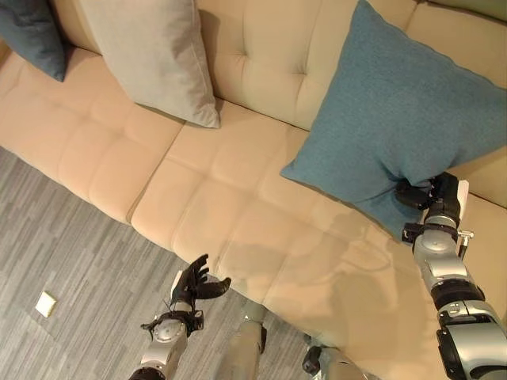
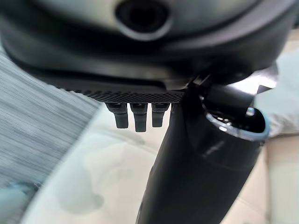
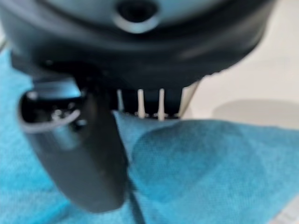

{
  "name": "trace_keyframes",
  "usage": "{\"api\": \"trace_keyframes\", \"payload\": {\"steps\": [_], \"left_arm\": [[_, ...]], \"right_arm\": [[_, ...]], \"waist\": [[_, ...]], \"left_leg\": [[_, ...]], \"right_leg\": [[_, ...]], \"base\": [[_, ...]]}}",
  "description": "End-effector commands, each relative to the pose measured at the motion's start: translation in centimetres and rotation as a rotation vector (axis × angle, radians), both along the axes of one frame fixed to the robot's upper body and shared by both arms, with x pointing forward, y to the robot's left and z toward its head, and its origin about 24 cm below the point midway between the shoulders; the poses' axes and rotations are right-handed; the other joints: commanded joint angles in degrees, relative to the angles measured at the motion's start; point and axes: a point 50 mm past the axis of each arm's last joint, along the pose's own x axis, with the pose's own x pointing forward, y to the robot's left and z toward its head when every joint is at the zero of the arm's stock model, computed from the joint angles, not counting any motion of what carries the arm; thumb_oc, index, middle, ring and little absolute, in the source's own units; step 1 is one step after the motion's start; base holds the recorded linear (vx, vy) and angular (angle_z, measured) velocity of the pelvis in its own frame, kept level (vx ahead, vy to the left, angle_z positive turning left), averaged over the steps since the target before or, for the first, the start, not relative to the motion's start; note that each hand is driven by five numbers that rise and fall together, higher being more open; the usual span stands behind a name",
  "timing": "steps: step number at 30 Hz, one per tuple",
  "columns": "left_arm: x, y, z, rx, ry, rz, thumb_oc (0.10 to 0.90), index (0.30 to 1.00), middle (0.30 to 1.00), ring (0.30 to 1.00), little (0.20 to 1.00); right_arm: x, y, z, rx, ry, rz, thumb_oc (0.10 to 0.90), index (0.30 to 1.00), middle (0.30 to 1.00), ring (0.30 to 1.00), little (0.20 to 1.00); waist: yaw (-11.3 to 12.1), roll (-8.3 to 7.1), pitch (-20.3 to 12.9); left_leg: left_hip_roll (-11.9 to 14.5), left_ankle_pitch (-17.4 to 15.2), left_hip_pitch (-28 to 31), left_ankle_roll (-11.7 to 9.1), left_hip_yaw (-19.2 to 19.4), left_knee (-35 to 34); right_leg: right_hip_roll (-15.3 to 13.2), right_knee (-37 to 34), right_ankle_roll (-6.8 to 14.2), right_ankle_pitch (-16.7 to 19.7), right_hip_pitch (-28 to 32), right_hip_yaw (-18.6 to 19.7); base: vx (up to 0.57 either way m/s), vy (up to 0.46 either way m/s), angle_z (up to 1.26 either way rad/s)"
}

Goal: Pick up all the scattered cushions and arrange them neatly on the sofa.

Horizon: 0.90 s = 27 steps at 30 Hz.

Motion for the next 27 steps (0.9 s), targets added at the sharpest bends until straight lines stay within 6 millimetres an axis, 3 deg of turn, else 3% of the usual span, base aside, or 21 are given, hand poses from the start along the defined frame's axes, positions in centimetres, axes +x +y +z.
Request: {"api": "trace_keyframes", "payload": {"steps": [1,7,13,18,25,27], "left_arm": [[0.4,1.7,1.0,0.026,-0.066,0.054,0.8,0.9,0.9,0.9,0.9],[0.6,1.8,1.0,0.022,-0.068,0.065,0.8,0.9,0.9,0.9,0.9],[0.1,2.9,0.5,0.025,-0.034,0.107,0.8,0.9,0.9,0.9,0.9],[-0.6,3.6,-0.2,0.022,0.012,0.135,0.8,0.9,0.9,0.9,0.9],[-2.3,4.3,-1.4,0.001,0.072,0.159,0.8,0.9,0.9,0.9,0.9],[-3.2,4.6,-1.8,-0.005,0.091,0.167,0.8,0.9,0.9,0.9,0.9]], "right_arm": [[2.5,2.9,13.2,-0.146,-0.466,0.141,0.8,0.9,0.9,0.9,0.9],[2.6,3.4,12.5,-0.174,-0.435,0.178,0.8,0.9,0.9,0.9,0.9],[1.0,2.2,10.2,-0.19,-0.381,0.185,0.8,0.9,0.9,0.9,0.9],[-1.2,1.4,7.3,-0.19,-0.307,0.23,0.8,0.9,0.9,0.9,0.9],[-5.6,0.3,2.5,-0.135,-0.174,0.318,0.8,0.9,0.9,0.9,0.9],[-7.4,0.3,-0.3,-0.11,-0.069,0.347,0.8,0.9,0.9,0.9,0.9]], "waist": [[0.7,-5.99,-2.5],[0.2,-6.25,-2.5],[-1.2,-6.75,-3.3],[-3.1,-7.85,-4.9],[-6.1,-8.95,-8.0],[-7.3,-9.18,-9.0]], "left_leg": [[-3.1,-8.1,5.0,0.1,5.7,-0.2],[-2.9,-8.1,5.3,0.0,6.0,-0.2],[-2.6,-8.5,7.2,0.0,6.3,-0.2],[-2.3,-9.4,9.6,0.0,7.0,-0.2],[-1.9,-10.5,12.9,0.5,9.0,-0.2],[-1.7,-11.2,14.5,0.8,10.5,-0.2]], "right_leg": [[-4.9,3.1,2.1,-5.4,1.0,5.8],[-4.9,3.0,2.1,-5.3,1.3,6.0],[-4.8,2.2,2.2,-5.3,3.6,5.8],[-4.6,1.1,2.4,-5.2,6.4,6.0],[-4.1,-1.3,3.1,-4.0,10.0,7.1],[-3.9,-2.3,3.5,-3.4,11.0,8.4]], "base": [[0.0,0.0,0.0],[0.0,0.0,0.0],[0.0,0.0,0.0],[0.0,0.0,0.0],[0.02,0.012,-0.11],[-0.02,0.013,-0.27]]}}
